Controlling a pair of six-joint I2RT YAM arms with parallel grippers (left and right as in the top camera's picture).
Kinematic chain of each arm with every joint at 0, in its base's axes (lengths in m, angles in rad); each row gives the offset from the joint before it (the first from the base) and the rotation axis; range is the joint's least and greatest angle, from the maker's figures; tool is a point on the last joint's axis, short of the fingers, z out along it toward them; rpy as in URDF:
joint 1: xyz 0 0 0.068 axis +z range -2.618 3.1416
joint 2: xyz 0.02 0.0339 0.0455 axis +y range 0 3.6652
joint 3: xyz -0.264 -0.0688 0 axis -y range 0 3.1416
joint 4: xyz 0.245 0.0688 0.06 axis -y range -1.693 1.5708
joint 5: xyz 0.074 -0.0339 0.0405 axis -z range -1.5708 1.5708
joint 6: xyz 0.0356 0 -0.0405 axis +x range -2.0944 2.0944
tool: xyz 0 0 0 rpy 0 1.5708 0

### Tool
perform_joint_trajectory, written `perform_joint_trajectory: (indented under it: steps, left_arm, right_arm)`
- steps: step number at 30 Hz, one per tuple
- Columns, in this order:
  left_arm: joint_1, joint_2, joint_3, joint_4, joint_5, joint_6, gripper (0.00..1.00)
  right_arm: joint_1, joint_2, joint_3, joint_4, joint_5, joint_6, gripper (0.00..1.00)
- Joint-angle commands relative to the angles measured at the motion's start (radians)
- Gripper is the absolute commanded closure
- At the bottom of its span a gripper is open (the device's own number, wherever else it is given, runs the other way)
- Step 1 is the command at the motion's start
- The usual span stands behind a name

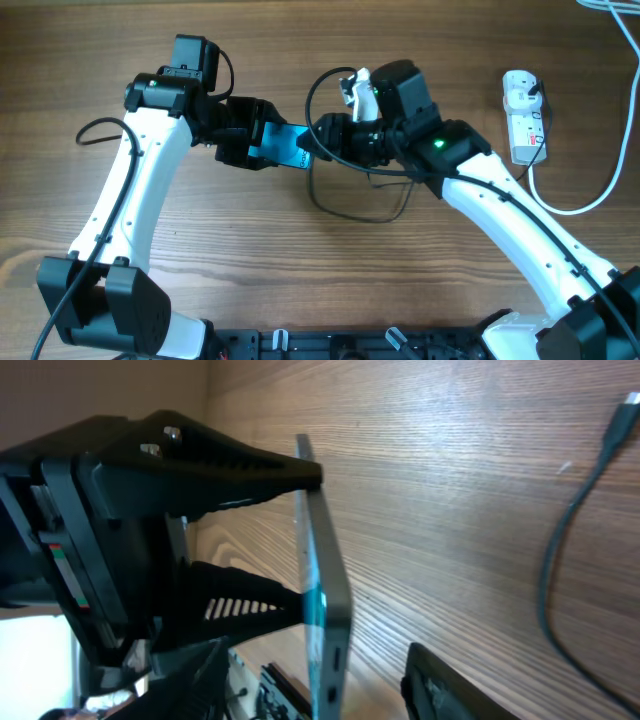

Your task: Plug charger to phone and switch on socket

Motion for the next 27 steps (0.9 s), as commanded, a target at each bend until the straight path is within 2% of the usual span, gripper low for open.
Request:
perform_joint_trajectory:
  steps: [1, 17, 22, 27]
  left_arm:
    - [-0.005, -0.032, 0.023, 0.003, 0.103, -0.010, 0.96]
    - [-0.005, -0.032, 0.023, 0.003, 0.140, -0.010, 0.96]
    - [-0.005, -0.032, 0.023, 0.003, 0.140, -0.009, 0.95]
    - [-0.005, -0.032, 0.023, 0.003, 0.140, -0.005, 0.95]
  right_arm:
    - [0.033, 0.014, -0.005, 0.010, 0.065, 0.076, 0.48]
    - [0.121, 0.091, -0.005, 0.144, 0.084, 0.153, 0.69]
    - [0.121, 0.091, -0.005, 0.147, 0.084, 0.157, 0.81]
    - [0.121, 0.091, -0.005, 0.147, 0.084, 0.160, 0.88]
